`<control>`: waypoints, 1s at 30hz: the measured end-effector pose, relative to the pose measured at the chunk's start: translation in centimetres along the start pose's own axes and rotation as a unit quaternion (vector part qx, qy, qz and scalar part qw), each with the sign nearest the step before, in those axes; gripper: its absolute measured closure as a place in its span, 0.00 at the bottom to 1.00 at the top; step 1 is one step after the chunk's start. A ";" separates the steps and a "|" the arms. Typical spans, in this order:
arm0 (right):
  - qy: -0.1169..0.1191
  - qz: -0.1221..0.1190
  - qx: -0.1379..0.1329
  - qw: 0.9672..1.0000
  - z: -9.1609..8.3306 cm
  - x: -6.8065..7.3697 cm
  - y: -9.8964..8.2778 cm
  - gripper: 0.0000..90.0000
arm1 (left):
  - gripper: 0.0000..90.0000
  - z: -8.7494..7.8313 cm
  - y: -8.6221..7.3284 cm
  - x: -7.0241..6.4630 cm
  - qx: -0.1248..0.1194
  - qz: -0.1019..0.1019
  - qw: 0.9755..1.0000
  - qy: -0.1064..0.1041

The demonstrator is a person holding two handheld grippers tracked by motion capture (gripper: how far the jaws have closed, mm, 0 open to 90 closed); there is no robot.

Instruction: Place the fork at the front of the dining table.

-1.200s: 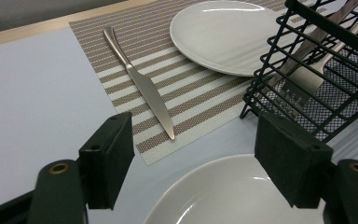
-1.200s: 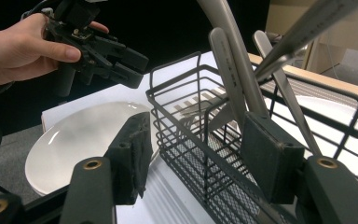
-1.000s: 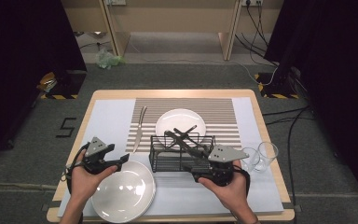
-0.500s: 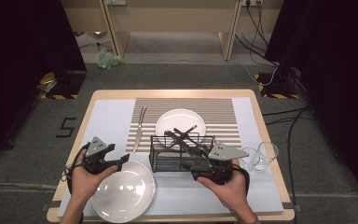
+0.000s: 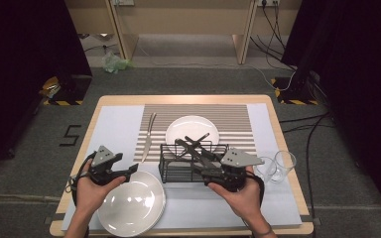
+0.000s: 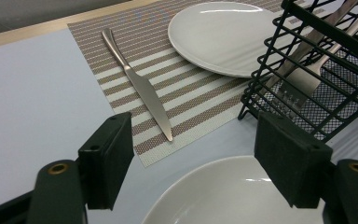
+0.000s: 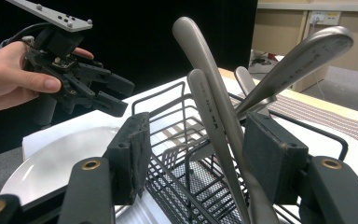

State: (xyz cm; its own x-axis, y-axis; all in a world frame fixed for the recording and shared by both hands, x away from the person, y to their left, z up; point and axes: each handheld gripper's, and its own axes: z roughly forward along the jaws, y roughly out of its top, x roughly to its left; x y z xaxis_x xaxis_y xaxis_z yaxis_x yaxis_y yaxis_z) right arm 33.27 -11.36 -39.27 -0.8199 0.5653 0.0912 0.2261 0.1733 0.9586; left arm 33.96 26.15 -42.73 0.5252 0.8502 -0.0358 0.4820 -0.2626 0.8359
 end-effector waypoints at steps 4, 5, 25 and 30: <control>0.002 -0.001 0.001 1.000 0.3 -0.1 0.1 0.47 | 0.31 -0.1 0.0 0.1 0.000 0.000 1.000 0.000; 0.002 -0.004 0.000 1.000 0.4 -0.1 0.1 0.47 | 0.31 -0.1 0.0 0.1 0.000 0.000 1.000 0.000; -0.014 -0.021 -0.001 1.000 1.6 -0.1 0.5 0.53 | 0.31 -0.1 0.0 0.2 -0.003 -0.003 1.000 0.003; -0.020 -0.020 0.001 1.000 1.7 -0.1 0.4 0.56 | 0.31 -0.3 -0.1 0.5 -0.002 -0.006 1.000 0.006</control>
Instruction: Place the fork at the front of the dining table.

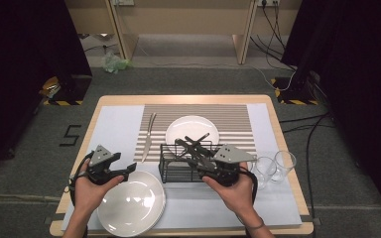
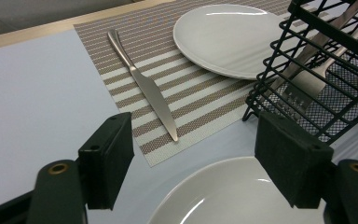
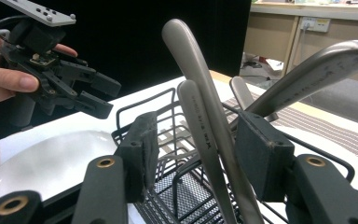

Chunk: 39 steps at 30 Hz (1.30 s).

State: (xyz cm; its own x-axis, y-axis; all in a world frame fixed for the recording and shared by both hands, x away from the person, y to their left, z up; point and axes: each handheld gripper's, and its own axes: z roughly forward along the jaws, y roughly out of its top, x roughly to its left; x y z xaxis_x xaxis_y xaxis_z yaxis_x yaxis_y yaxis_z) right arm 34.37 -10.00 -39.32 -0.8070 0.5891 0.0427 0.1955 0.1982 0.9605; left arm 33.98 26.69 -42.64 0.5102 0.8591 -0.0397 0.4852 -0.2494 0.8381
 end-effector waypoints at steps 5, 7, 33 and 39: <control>-0.011 -0.006 0.002 1.000 0.1 0.0 0.0 0.58 | 0.31 0.1 -0.2 0.2 0.003 -0.004 1.000 0.001; -0.017 -0.008 0.003 1.000 0.2 0.2 0.0 0.59 | 0.31 0.1 -0.4 0.2 0.006 -0.006 1.000 0.002; -0.045 -0.017 0.004 0.999 0.5 0.4 0.0 0.71 | 0.30 0.3 -0.5 0.2 0.009 -0.005 1.000 -0.002; -0.034 -0.010 0.001 0.999 0.0 0.0 0.3 0.79 | 0.30 0.3 -0.6 0.3 0.010 -0.006 1.000 -0.002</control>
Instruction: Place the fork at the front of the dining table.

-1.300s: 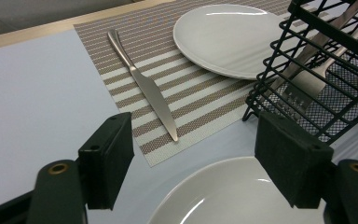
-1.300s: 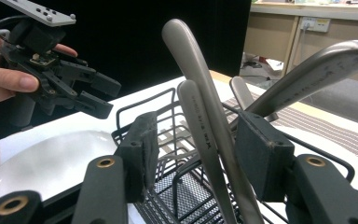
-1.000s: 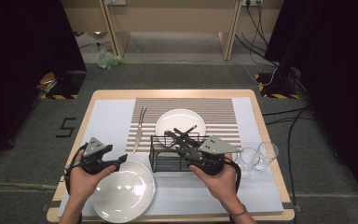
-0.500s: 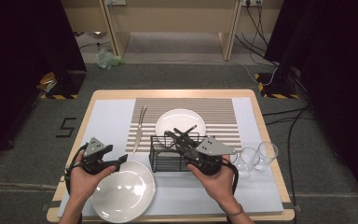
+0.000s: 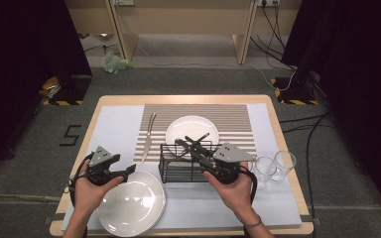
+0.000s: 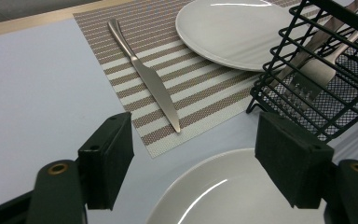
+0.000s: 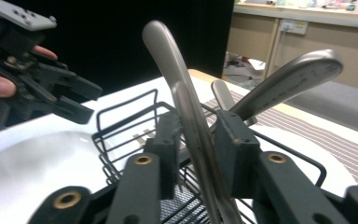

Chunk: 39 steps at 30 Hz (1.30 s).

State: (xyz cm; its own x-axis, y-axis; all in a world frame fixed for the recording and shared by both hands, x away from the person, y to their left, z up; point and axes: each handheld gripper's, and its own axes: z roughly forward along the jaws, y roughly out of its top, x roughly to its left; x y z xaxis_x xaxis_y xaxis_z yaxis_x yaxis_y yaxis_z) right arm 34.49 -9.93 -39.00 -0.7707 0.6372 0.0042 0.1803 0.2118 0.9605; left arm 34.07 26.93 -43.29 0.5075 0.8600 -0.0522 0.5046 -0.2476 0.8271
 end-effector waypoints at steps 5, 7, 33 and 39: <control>0.003 0.001 0.001 1.000 -0.2 0.0 0.1 0.84 | 0.30 0.0 0.0 0.0 0.001 0.000 1.000 -0.001; -0.001 -0.001 0.000 1.000 -0.3 0.0 0.2 0.85 | 0.30 0.0 0.0 0.0 -0.001 0.000 1.000 -0.001; -0.043 -0.039 0.035 0.998 0.0 0.0 -0.5 0.93 | 0.30 0.0 0.0 0.1 -0.001 -0.001 1.000 -0.001; -0.043 -0.047 0.038 0.997 -0.1 -0.1 -0.4 0.94 | 0.30 0.0 -0.1 0.1 0.000 -0.001 1.000 0.000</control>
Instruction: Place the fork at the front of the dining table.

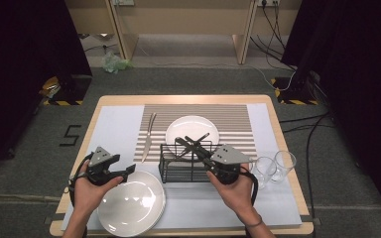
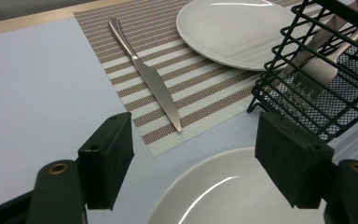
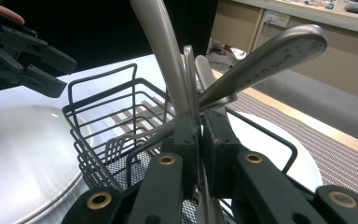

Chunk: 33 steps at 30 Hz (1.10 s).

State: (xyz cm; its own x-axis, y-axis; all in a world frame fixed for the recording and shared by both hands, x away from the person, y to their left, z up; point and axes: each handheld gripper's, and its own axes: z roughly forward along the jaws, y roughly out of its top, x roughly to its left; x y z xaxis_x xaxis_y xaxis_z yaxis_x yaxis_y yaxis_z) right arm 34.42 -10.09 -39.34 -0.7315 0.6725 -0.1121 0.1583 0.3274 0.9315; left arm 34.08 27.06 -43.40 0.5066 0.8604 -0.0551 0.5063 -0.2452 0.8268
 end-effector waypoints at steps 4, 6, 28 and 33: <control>-0.001 0.006 0.001 1.000 -0.1 -0.1 0.0 0.94 | 0.31 0.0 0.0 0.1 0.000 -0.001 1.000 0.000; -0.003 0.007 0.001 1.000 -0.1 -0.1 0.1 0.94 | 0.31 0.0 0.0 0.0 0.000 0.000 1.000 -0.001; 0.000 -0.001 0.006 1.000 0.1 0.0 0.1 0.93 | 0.31 0.0 -0.1 0.1 0.000 -0.003 1.000 0.000; 0.000 -0.001 0.007 1.000 0.1 0.0 0.1 0.94 | 0.31 -0.1 0.0 0.2 -0.001 -0.004 1.000 0.001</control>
State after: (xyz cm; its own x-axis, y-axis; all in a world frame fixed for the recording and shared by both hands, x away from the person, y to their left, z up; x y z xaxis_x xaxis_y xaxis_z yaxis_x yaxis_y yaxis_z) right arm 34.54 -10.01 -39.25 -0.7319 0.6720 -0.1132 0.1667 0.3377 0.9264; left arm 34.10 27.29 -43.37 0.5022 0.8626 -0.0603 0.5087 -0.2383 0.8273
